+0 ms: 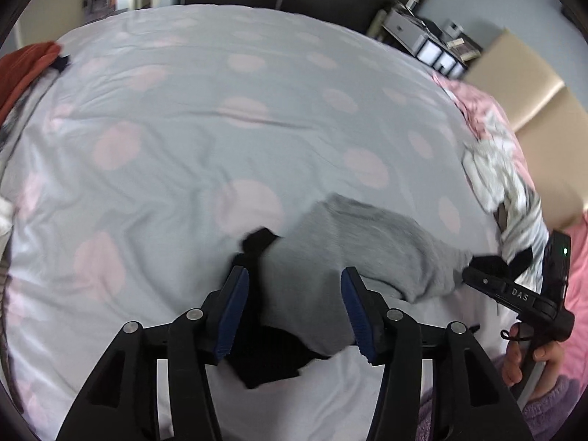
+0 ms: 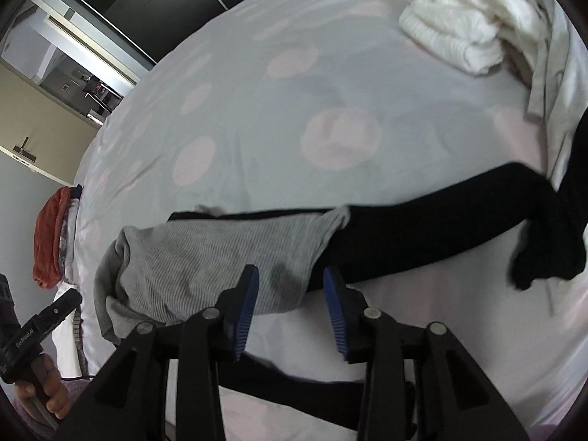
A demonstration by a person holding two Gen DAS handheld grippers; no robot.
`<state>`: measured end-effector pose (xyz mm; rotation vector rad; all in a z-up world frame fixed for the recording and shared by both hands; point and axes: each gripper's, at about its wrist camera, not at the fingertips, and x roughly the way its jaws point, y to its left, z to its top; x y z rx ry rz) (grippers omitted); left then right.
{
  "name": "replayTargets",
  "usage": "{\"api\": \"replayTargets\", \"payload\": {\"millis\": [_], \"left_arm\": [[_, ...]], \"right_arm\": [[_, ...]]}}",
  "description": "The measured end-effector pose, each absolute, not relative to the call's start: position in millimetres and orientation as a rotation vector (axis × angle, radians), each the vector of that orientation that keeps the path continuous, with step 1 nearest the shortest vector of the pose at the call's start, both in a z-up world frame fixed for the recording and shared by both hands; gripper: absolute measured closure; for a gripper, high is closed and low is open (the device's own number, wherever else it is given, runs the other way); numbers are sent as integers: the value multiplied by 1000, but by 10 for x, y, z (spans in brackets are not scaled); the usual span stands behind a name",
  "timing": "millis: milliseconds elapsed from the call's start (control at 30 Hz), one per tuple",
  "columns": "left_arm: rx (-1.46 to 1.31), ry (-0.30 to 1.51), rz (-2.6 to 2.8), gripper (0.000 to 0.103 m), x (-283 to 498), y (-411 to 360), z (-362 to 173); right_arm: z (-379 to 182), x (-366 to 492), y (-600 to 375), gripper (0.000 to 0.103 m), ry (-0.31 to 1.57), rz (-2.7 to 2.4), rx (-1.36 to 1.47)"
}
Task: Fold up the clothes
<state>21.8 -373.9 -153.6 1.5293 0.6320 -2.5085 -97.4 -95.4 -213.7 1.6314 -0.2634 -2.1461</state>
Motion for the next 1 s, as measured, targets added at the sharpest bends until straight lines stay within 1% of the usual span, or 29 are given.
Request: {"api": "replayTargets", "payload": {"millis": [100, 133, 167, 200, 233, 267, 300, 433, 467, 500, 533, 633, 700, 800, 833, 867, 933, 1000], "left_arm": [[1591, 545, -2494, 49, 55, -3570, -1615], [1603, 502, -2484, 49, 27, -3525, -1655], [1611, 460, -2476, 55, 14, -3489, -1677], [1617, 418, -2469, 68, 14, -3459, -1684], [1622, 395, -2468, 70, 19, -3439, -1684], [1621, 386, -2475, 76, 34, -3430, -1673], [1617, 375, -2483, 83, 53, -3422, -1657], [1613, 302, -2525, 91, 150, -3361, -1540], [1614, 292, -2542, 96, 185, -3345, -1500], [1616, 279, -2559, 96, 223, -3329, -1455], [1623, 262, -2575, 96, 265, -3320, -1402], [1668, 172, -2590, 97, 355, -3253, -1313], [1723, 77, -2571, 98, 435, -3175, -1300], [1836, -12, -2543, 98, 561, -3080, -1351], [1859, -27, -2528, 98, 593, -3071, -1370], [1862, -30, -2522, 98, 624, -3076, -1366], [1844, -19, -2525, 98, 675, -3100, -1326], [1802, 17, -2546, 95, 693, -3139, -1269]], "right_arm": [[-2183, -938, -1016, 69, -261, -2128, 1615], [-2176, -924, -1035, 77, -254, -2128, 1598], [-2162, -906, -1057, 85, -230, -2139, 1581], [-2146, -895, -1059, 88, -219, -2146, 1572], [-2130, -885, -1058, 94, -210, -2153, 1564], [-2113, -875, -1057, 97, -201, -2159, 1556], [-2082, -872, -1034, 98, -202, -2164, 1547], [-1860, -764, -868, 99, -247, -2207, 1511], [-1795, -729, -819, 100, -264, -2217, 1505], [-1733, -683, -772, 100, -286, -2221, 1501], [-1671, -635, -726, 102, -308, -2224, 1498], [-1457, -449, -527, 103, -335, -2266, 1506], [-1453, -385, -505, 103, -344, -2249, 1529], [-1462, -296, -486, 103, -357, -2218, 1563], [-1465, -267, -480, 102, -361, -2208, 1574], [-1468, -238, -473, 98, -365, -2197, 1585], [-1473, -179, -461, 98, -374, -2177, 1608], [-1477, -133, -492, 97, -369, -2161, 1616]]}}
